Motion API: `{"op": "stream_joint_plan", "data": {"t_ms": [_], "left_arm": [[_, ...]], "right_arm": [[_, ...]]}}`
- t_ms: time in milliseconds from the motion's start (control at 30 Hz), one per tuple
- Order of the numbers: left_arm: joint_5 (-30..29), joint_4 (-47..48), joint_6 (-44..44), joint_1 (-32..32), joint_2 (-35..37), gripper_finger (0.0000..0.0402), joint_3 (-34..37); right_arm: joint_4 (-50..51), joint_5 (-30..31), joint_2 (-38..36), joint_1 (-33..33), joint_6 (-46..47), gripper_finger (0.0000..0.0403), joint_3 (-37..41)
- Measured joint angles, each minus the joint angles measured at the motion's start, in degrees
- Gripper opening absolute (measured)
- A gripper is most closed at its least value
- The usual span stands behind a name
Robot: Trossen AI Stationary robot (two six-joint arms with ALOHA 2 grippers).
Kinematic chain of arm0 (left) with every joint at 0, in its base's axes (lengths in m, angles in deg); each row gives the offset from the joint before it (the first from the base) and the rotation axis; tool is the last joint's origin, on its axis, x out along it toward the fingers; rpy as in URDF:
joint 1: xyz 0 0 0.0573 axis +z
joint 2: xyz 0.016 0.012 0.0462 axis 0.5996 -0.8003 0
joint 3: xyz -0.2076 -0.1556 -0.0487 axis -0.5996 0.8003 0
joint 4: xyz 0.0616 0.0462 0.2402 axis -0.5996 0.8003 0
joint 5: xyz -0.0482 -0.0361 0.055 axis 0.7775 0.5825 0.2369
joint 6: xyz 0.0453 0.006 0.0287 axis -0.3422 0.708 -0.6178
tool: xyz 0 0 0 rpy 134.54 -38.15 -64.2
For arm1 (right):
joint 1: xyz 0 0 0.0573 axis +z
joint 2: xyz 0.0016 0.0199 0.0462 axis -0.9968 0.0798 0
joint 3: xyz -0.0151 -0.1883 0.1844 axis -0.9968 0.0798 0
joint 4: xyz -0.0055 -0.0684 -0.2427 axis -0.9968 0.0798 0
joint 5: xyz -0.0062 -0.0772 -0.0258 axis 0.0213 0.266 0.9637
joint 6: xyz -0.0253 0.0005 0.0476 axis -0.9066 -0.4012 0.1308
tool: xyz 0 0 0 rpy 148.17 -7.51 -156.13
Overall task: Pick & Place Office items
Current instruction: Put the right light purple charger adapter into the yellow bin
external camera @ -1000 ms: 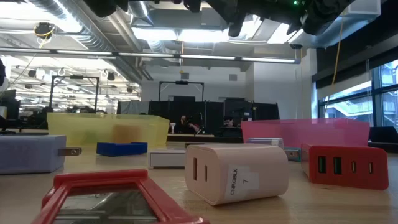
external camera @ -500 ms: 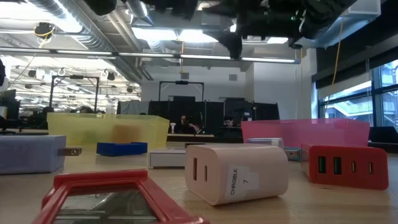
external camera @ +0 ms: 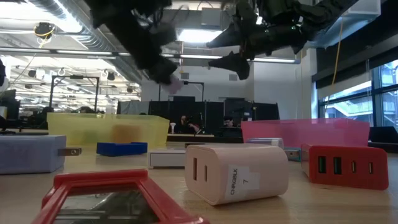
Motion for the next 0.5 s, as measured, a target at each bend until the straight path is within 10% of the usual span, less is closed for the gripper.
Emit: {"op": "stream_joint_plan", "data": {"t_ms": [500], "left_arm": [[26.1,29.3,19.5,6.9,0.3,0.0125,1.6]], "right_arm": [[1.1,0.0,0.0,0.0,-1.0,0.0288,0.0]]}}
